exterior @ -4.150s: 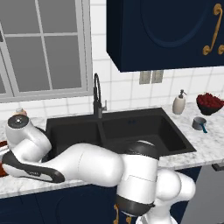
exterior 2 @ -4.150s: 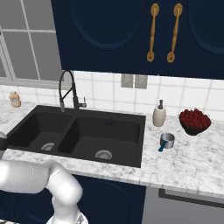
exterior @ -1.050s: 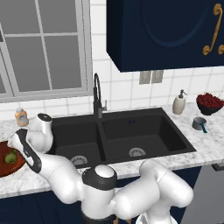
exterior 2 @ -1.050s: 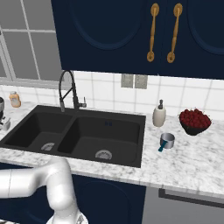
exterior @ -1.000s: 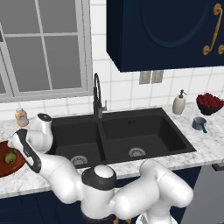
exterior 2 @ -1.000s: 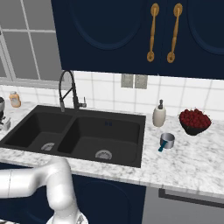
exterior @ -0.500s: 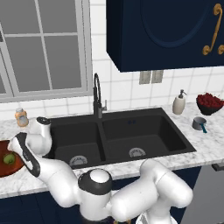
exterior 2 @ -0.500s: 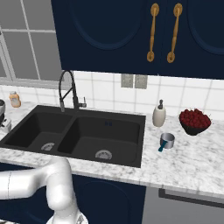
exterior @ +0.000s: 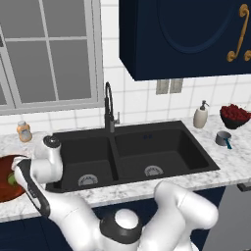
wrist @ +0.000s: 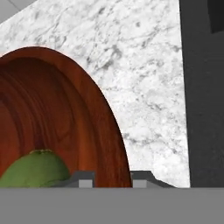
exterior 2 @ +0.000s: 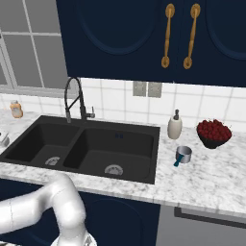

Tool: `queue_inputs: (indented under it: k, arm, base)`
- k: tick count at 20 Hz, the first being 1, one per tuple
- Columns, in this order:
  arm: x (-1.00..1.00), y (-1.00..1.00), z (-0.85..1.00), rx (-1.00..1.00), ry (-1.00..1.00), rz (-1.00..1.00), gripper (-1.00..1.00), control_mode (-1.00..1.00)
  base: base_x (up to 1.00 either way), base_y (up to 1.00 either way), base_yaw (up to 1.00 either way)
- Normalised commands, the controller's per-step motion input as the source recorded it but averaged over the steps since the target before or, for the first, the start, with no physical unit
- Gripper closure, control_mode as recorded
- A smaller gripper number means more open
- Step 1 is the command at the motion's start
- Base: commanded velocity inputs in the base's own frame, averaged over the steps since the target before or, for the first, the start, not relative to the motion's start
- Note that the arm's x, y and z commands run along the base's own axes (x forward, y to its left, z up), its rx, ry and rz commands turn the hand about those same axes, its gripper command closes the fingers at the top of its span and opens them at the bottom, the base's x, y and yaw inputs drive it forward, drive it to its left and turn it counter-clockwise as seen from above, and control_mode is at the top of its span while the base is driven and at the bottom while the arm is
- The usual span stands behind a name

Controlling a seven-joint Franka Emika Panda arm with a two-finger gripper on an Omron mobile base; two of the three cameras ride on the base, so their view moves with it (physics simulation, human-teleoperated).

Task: Pick the lime from the sink and place it in the bowl. Then pick the bowl and place it in the microwave. Then close the microwave door and press the start button.

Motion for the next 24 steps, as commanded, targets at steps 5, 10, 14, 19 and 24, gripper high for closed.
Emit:
queue_inputs:
  k: [5,10,14,19,24]
  arm:
    - [-0.78,-0.98,0.56,0.1,-0.14,-0.2,1.0,-1.0]
    - [-0.66,-0.97,0.69,0.1,-0.02,-0.19,1.0,-1.0]
    - [-0.62,-0.89,0.85,0.07,0.0,-0.14,1.0,-1.0]
    - [-0.34,-0.73,1.0,0.0,0.09,-0.17,1.0,-1.0]
    - [-0.62,-0.62,0.64,0.0,0.05,-0.23,1.0,-1.0]
  base:
    - [0.0,0.0,0.0]
    - [0.0,0.0,0.0]
    - [0.0,0.0,0.0]
    - [0.0,0.0,0.0]
    - [0.0,0.0,0.0]
